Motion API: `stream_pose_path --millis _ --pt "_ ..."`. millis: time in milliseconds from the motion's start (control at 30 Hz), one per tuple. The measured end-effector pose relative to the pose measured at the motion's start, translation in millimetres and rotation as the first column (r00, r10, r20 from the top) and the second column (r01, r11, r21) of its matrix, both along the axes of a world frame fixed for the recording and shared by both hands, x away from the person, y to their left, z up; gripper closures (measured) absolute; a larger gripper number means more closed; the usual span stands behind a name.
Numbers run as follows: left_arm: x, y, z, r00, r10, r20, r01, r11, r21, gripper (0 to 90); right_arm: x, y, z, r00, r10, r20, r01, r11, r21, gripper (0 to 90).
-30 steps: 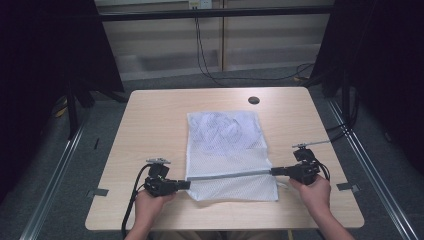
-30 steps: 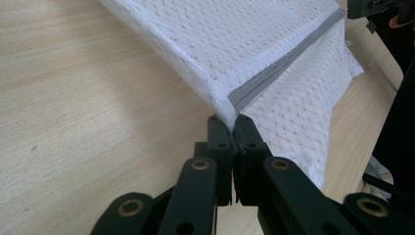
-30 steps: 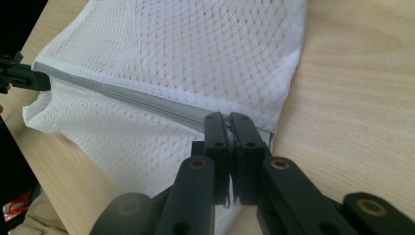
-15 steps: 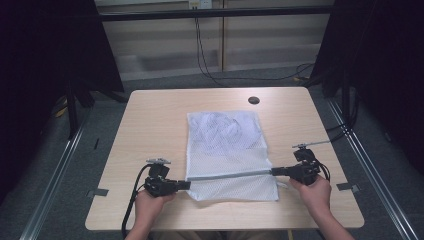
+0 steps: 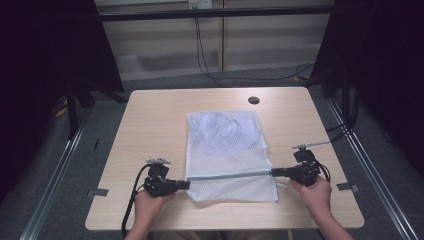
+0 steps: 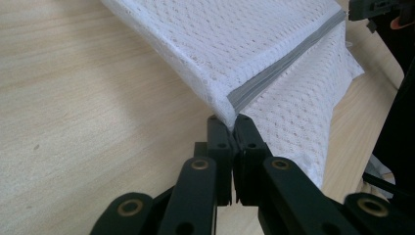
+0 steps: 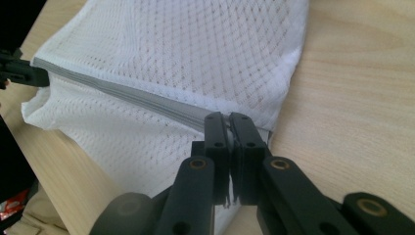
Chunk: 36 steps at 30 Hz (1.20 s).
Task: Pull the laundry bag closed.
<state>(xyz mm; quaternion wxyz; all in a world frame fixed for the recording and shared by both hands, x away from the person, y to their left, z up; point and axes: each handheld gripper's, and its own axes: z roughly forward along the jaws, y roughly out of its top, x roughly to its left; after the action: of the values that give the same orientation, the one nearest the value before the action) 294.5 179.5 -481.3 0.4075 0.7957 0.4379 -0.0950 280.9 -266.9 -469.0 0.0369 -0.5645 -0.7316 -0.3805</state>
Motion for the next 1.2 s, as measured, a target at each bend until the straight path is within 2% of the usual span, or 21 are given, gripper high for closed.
stream_pose_path --millis 100,133,167,233,300,367,433,533,567,667,767,933,1000,1100,1200 --pt "-0.2 -0.4 2.3 0.9999 -0.004 0.015 0.004 1.0 -0.006 83.8 -0.8 -1.1 1.0 0.9999 0.004 0.01 -0.004 1.0 0.021 86.5" --pt "0.0 -0.7 3.4 0.9998 0.0 0.022 0.0 1.0 0.007 78.5 -1.5 -1.4 1.2 0.9998 0.0 0.022 0.0 1.0 0.021 86.3" --pt "0.4 -1.0 4.1 0.9998 0.005 0.018 -0.006 0.9999 0.013 68.3 -1.9 -1.2 1.5 0.9997 -0.001 0.025 0.0 1.0 0.023 85.4" --pt "1.3 -1.3 3.6 0.9998 0.005 0.018 -0.005 0.9999 0.014 60.4 -2.4 -1.3 1.9 0.9993 -0.009 0.037 0.009 1.0 0.017 79.6" --pt "1.6 -1.9 3.7 0.9998 0.014 0.017 -0.015 0.9994 0.033 47.9 -2.6 -1.9 2.4 0.999 -0.015 0.041 0.014 1.0 0.018 76.0" --pt "1.9 -2.0 5.1 0.9994 0.014 0.031 -0.016 0.9987 0.049 42.7 -2.8 -2.6 2.7 0.9983 -0.022 0.053 0.021 1.0 0.012 68.1" --pt "2.3 -2.6 6.6 0.9986 0.03 0.044 -0.033 0.9979 0.056 32.0 -3.1 -2.8 3.1 0.9974 -0.031 0.066 0.03 1.0 0.006 60.1" --pt "2.7 -0.5 9.6 0.996 0.032 0.083 -0.04 0.9943 0.099 24.2 -3.7 -2.7 4.4 0.9949 -0.035 0.094 0.037 0.999 -0.02 46.2" --pt "2.2 -0.4 10.1 0.9952 0.037 0.091 -0.046 0.9947 0.092 22.9 -3.8 -2.8 5.1 0.9938 -0.038 0.105 0.04 0.999 -0.023 43.6" --pt "2.0 0.5 13.1 0.9901 0.043 0.134 -0.059 0.9907 0.122 17.7 -3.8 -4.9 7.1 0.9914 -0.039 0.125 0.042 0.999 -0.025 36.0" --pt "2.0 2.3 15.4 0.9859 0.049 0.16 -0.072 0.987 0.144 14.2 -3.8 -7.8 7.9 0.9894 -0.049 0.137 0.052 0.998 -0.021 31.4" --pt "3.9 9.7 16.5 0.9836 0.058 0.17 -0.083 0.9863 0.142 10.0 -3.7 -12.0 8.7 0.9858 -0.06 0.157 0.063 0.998 -0.019 23.1" --pt "3.9 11.8 16.6 0.9819 0.073 0.175 -0.097 0.9859 0.136 8.5 -3.4 -13.0 8.7 0.9834 -0.06 0.172 0.066 0.997 -0.03 21.3" --pt "4.5 16.9 17.6 0.9805 0.065 0.185 -0.092 0.9852 0.144 7.7 -2.8 -15.0 7.7 0.9811 -0.058 0.185 0.066 0.997 -0.039 17.8" --pt "4.9 21.3 18.2 0.9786 0.075 0.191 -0.101 0.9862 0.131 7.2 -1.9 -18.3 6.7 0.9802 -0.053 0.19 0.065 0.996 -0.058 16.5"
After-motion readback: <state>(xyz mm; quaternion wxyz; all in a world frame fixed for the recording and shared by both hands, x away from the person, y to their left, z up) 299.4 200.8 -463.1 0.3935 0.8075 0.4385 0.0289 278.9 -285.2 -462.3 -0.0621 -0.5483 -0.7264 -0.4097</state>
